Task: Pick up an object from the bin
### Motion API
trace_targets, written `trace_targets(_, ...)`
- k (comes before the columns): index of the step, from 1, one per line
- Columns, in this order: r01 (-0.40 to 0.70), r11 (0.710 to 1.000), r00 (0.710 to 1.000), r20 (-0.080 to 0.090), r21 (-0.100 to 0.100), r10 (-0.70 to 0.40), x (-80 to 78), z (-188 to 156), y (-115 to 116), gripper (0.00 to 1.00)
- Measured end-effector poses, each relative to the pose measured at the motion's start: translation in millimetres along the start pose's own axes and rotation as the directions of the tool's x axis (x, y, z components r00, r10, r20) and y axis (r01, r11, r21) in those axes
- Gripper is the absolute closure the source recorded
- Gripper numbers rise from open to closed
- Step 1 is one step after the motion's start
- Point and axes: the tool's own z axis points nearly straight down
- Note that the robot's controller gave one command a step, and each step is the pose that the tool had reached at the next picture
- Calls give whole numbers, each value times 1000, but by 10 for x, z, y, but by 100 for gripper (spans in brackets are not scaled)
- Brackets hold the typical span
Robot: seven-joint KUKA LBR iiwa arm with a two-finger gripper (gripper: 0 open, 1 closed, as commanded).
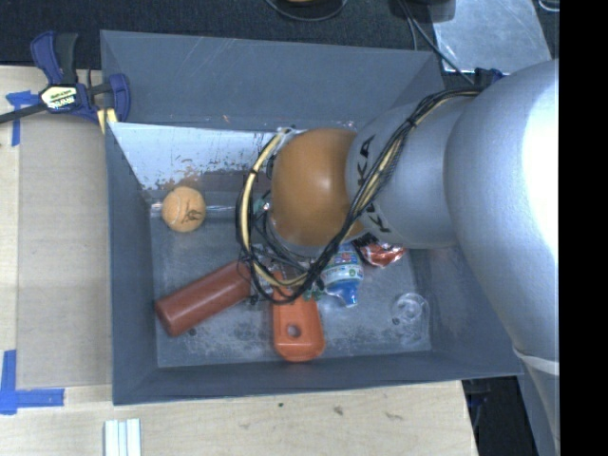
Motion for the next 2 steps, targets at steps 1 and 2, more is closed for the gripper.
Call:
trace_targets(1,67,998,998,3,0,-67,-32,-1211,-117,100)
trace_targets(2,66,998,998,3,0,-66,-32,-1212,-117,100)
